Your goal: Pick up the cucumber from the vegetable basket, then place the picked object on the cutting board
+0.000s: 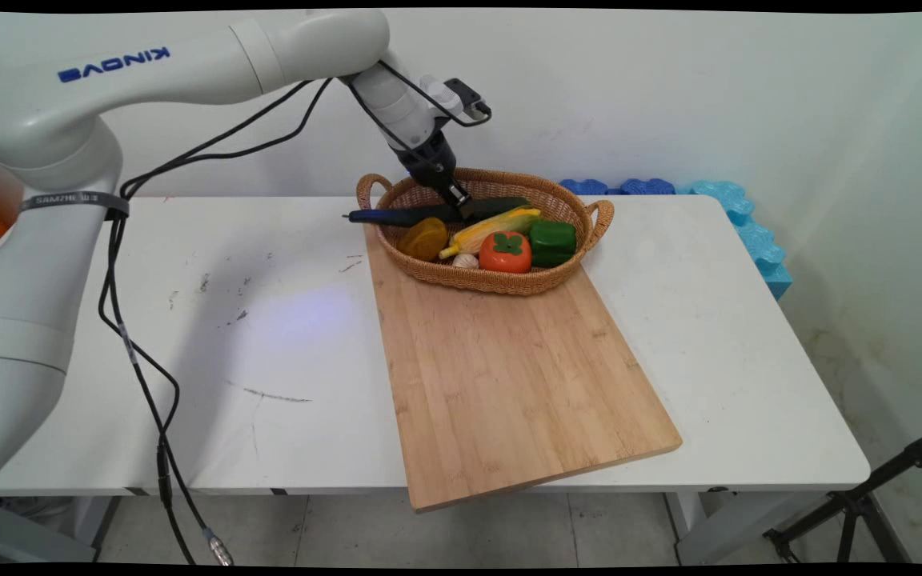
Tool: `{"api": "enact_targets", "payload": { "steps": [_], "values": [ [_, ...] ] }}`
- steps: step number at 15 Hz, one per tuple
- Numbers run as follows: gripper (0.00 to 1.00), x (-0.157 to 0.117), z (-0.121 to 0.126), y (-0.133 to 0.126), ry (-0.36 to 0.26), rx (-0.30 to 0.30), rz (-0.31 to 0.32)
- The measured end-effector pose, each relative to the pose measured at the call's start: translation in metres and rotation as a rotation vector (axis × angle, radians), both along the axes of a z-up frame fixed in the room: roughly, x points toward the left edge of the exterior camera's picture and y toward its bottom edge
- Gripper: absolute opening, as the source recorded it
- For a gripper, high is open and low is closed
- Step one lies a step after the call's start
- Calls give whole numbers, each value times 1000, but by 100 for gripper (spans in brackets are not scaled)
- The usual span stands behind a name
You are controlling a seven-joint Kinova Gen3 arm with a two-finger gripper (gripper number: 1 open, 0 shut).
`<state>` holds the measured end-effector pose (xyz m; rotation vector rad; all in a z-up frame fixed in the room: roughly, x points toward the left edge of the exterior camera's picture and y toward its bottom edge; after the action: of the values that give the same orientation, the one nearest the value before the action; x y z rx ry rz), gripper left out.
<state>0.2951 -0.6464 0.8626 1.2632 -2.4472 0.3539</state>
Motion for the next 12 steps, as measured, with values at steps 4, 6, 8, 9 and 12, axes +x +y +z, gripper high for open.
{"api": "enact_targets", "payload": {
  "steps": [4,6,8,9,12],
  "values": [
    [0,-3,-3,0,0,-6,-20],
    [0,-3,-1,3,-2,-17,-33],
    [0,-3,7,10,1,-36,-52],
    [0,-3,13,14,3,-47,-61],
    [0,-1,42,31,11,-89,-98]
  ]
}}
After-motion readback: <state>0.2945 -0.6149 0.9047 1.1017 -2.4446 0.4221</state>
